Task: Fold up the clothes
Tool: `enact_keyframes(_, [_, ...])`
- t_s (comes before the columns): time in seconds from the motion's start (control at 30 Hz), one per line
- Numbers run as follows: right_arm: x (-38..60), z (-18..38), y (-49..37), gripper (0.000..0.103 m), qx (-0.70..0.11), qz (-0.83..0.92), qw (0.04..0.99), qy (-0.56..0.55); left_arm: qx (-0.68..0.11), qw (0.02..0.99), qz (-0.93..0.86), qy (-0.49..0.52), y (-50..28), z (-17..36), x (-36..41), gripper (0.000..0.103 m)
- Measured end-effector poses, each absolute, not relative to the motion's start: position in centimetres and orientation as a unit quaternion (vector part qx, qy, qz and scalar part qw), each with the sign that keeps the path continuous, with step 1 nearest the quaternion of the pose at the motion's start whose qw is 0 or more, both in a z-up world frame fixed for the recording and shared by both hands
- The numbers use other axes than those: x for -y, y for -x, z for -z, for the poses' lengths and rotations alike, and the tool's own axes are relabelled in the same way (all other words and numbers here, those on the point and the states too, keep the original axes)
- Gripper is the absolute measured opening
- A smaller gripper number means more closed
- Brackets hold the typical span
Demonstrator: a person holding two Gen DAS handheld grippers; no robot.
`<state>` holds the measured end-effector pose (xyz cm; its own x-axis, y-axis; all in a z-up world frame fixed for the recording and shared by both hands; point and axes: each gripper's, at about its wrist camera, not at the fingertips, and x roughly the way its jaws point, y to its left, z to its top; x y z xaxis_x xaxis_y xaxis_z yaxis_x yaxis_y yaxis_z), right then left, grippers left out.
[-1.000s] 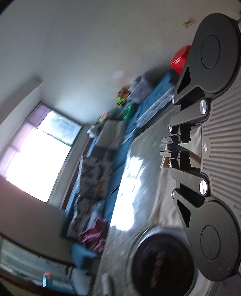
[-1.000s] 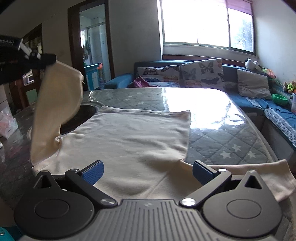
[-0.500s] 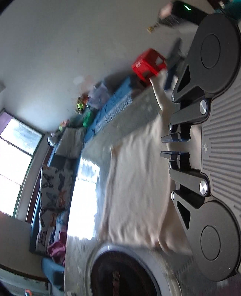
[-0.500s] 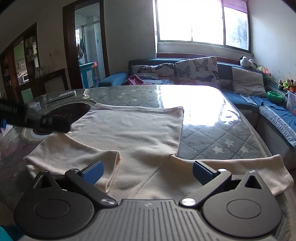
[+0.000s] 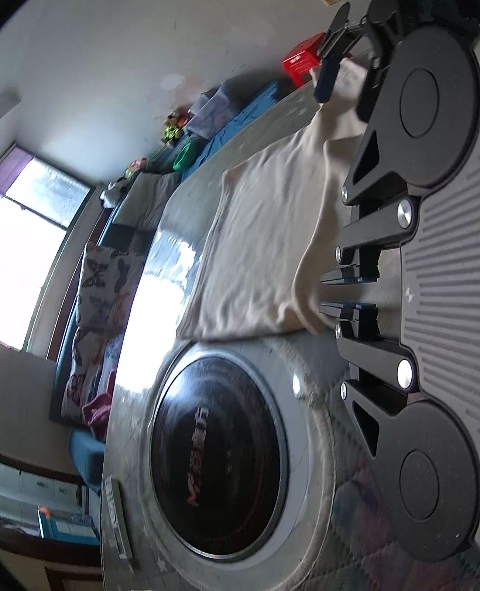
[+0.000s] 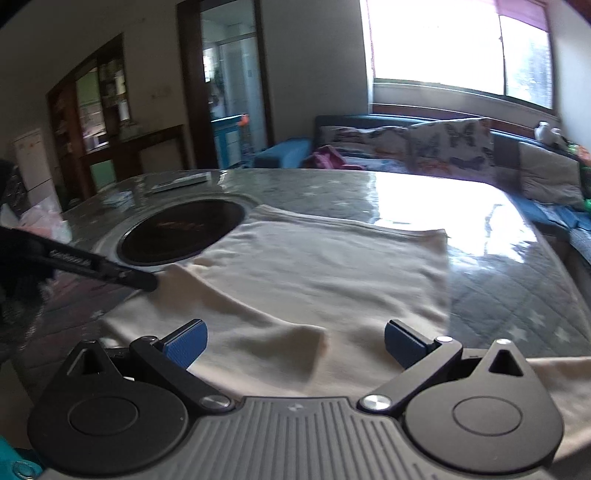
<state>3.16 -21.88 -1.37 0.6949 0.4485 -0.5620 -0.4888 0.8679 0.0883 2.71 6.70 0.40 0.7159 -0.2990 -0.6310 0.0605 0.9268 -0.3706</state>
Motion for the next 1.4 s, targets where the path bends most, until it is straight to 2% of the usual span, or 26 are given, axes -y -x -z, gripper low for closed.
enact_keyframes(0.13, [21.1, 1.9, -3.7, 0.103, -0.31, -0.266, 0.912, 0.034, -0.367, 0.908, 0.089, 0.183, -2.6, -0.1, -7.8, 0.014])
enact_keyframes(0.2, [21.1, 2.3, -4.1, 0.103, -0.32, -0.263, 0.91, 0.027, -0.37, 0.906, 0.091, 0.184, -2.5, -0.1, -7.8, 0.033])
enact_keyframes(0.23, [21.2, 2.5, -4.3, 0.103, -0.324, -0.26, 0.909, 0.021, -0.371, 0.905, 0.094, 0.186, -2.4, 0.0, -7.7, 0.035])
enact_keyframes(0.33, [21.8, 2.9, -4.9, 0.102, -0.337, -0.252, 0.907, 0.005, -0.379, 0.901, 0.104, 0.182, -2.4, 0.3, -7.3, 0.032])
enact_keyframes(0.37, [21.8, 2.9, -4.9, 0.102, -0.337, -0.251, 0.907, 0.006, -0.382, 0.9, 0.107, 0.18, -2.4, 0.4, -7.1, 0.026])
enact_keyframes(0.4, [21.9, 2.9, -4.8, 0.102, -0.336, -0.251, 0.908, 0.009, -0.383, 0.9, 0.106, 0.18, -2.3, 0.5, -7.0, 0.009])
enact_keyframes(0.53, [21.6, 2.9, -4.5, 0.102, -0.333, -0.261, 0.906, 0.019, -0.374, 0.903, 0.099, 0.184, -1.3, -0.5, -7.1, 0.007])
enact_keyframes(0.63, [21.2, 3.0, -4.4, 0.102, -0.333, -0.268, 0.904, 0.023, -0.374, 0.912, 0.088, 0.143, -0.3, -1.6, -6.7, 0.007])
enact_keyframes(0.73, [20.8, 3.5, -4.7, 0.102, -0.339, -0.271, 0.9, 0.027, -0.389, 0.908, 0.079, 0.136, -0.6, -1.3, -7.5, 0.009])
enact_keyframes(0.8, [20.7, 3.6, -4.7, 0.102, -0.341, -0.273, 0.899, 0.025, -0.399, 0.901, 0.07, 0.154, -1.2, -1.1, -8.3, 0.015])
enact_keyframes(0.93, [20.7, 3.4, -4.6, 0.102, -0.341, -0.273, 0.899, 0.024, -0.389, 0.899, 0.058, 0.191, -2.9, -1.4, -9.4, 0.016])
enact_keyframes(0.97, [20.8, 3.3, -4.5, 0.102, -0.34, -0.272, 0.9, 0.025, -0.385, 0.899, 0.065, 0.2, -3.4, -1.5, -9.4, 0.019])
enact_keyframes(1.07, [20.9, 3.1, -4.3, 0.102, -0.337, -0.269, 0.902, 0.027, -0.379, 0.901, 0.076, 0.198, -4.9, -1.6, -8.6, 0.039])
enact_keyframes(1.27, [22.0, 3.2, -3.9, 0.102, -0.338, -0.247, 0.907, 0.031, -0.393, 0.912, 0.07, 0.097, -6.5, -0.1, -5.6, 0.039])
enact_keyframes(1.4, [23.7, 3.1, -3.1, 0.102, -0.337, -0.231, 0.913, 0.017, -0.39, 0.913, 0.072, 0.095, -6.3, 0.0, -5.6, 0.039])
